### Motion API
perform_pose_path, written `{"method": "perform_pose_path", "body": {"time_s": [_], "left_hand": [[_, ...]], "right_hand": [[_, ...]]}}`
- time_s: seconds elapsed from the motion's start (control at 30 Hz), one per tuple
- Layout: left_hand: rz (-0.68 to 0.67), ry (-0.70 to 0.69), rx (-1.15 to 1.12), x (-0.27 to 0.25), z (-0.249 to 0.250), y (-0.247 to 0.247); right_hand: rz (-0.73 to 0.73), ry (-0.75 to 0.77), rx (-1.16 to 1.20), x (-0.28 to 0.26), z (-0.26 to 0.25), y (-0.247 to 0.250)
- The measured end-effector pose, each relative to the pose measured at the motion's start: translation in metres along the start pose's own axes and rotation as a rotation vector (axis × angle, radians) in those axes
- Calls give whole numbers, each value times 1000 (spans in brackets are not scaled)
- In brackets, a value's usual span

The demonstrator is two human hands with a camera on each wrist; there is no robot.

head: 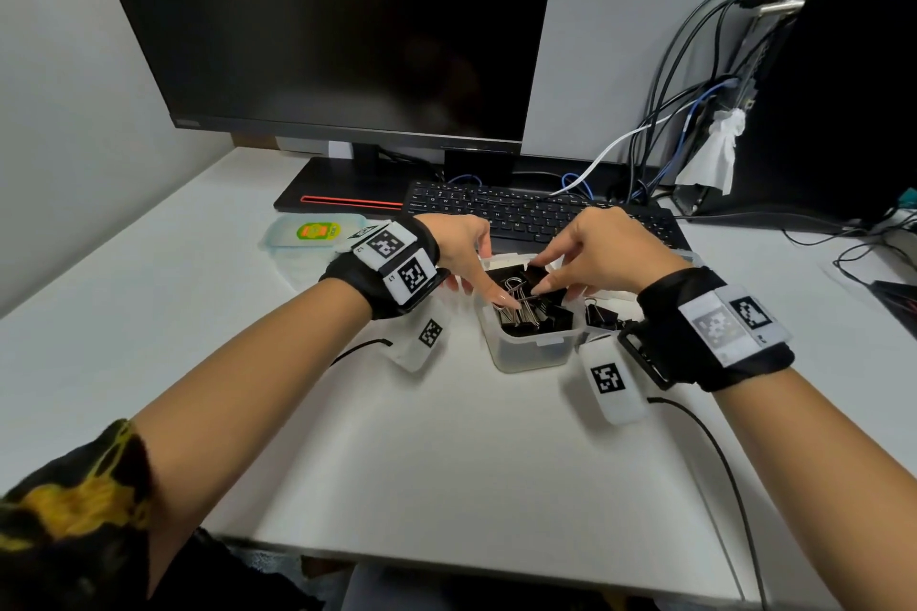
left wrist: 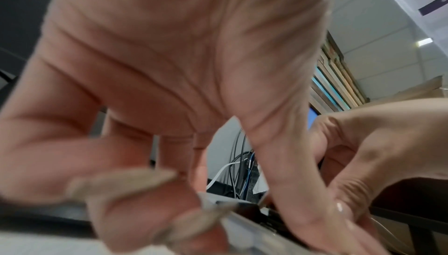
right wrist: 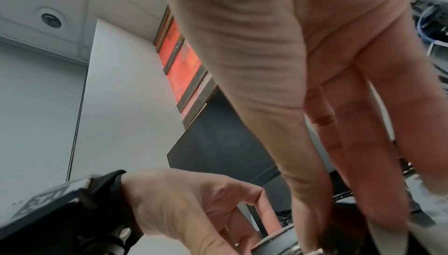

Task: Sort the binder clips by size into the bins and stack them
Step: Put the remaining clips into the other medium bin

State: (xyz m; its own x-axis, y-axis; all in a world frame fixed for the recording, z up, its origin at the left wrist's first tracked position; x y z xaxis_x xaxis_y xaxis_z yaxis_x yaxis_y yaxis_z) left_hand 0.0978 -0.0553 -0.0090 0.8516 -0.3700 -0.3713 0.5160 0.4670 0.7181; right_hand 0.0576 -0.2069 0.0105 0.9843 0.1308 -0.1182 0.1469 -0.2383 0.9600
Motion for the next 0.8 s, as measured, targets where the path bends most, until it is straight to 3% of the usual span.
{"method": "perform_pose_path", "body": {"time_s": [0.17, 0.33, 0.53, 0.7, 0.8], "left_hand": [[18, 2, 98, 3, 2, -3], [-2, 6, 58, 5, 2, -4], [16, 10, -75, 3, -8, -6], [-13, 14, -178, 2, -17, -9], [51, -55, -231, -3, -22, -5]], "right_hand": [[-53, 70, -106, 4, -7, 0], [-22, 56, -251, 0, 1, -1], [-124, 68, -124, -6, 5, -4], [-68, 98, -114, -12, 0, -2], [-9, 118, -148, -15, 1, -1]]}}
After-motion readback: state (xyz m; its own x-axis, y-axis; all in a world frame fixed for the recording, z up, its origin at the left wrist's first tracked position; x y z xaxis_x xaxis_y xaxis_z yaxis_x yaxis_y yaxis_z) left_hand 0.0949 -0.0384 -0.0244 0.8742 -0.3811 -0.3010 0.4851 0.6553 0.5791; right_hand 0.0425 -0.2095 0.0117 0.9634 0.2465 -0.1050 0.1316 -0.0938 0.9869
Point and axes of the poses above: each hand's wrist, its own x-axis towards the middle knuckle, its own y-axis out of the back of the hand, z = x × y, the point moved 5 cm from there along x, towards the middle knuckle, and after that the axes turned 12 degrees about -x, right-handed, at the moved point
